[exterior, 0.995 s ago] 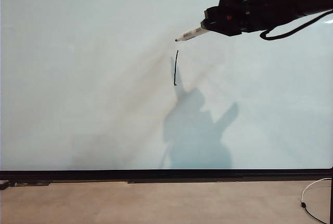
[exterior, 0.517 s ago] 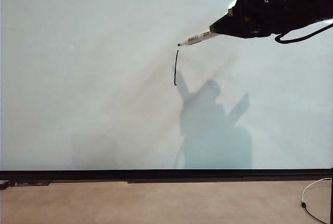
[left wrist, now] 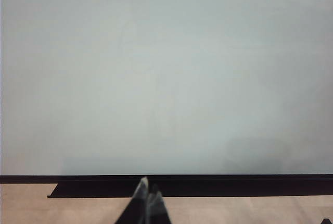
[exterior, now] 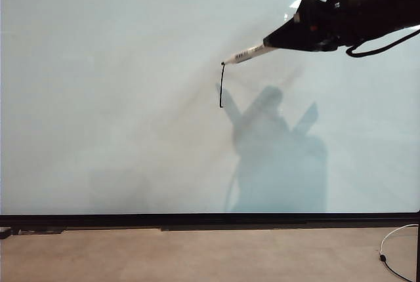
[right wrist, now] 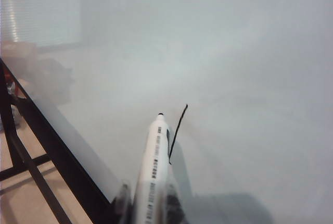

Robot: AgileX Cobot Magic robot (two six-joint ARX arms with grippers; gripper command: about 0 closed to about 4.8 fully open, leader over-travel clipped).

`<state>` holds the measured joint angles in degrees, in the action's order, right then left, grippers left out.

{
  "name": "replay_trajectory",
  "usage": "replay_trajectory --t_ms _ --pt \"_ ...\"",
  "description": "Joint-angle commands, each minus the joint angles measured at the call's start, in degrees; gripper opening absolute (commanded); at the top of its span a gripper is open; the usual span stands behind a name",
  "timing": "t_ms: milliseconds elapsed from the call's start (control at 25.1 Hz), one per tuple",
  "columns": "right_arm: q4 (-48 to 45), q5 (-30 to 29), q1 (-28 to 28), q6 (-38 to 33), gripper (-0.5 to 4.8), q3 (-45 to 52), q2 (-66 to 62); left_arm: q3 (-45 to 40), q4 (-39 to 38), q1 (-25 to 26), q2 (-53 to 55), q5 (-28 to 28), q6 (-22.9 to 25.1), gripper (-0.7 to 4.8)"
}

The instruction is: Pick up the pen on the shelf to the right of the whiteboard and draw a rectangle.

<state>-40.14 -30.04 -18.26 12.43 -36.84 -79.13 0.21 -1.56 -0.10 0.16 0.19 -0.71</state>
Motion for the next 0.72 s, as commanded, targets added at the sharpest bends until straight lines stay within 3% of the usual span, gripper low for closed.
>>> replay_trajectory --t_ms 40,716 --pt "0.5 1.5 0.0 1.0 -0.06 -0.5 0.1 0.2 0.4 0.0 0.0 0.0 0.3 -0.04" --pt "-1.9 1.9 0.0 1.1 -0.06 -2.7 -2.3 0.2 0.3 0.0 0.0 0.0 0.3 -0.04"
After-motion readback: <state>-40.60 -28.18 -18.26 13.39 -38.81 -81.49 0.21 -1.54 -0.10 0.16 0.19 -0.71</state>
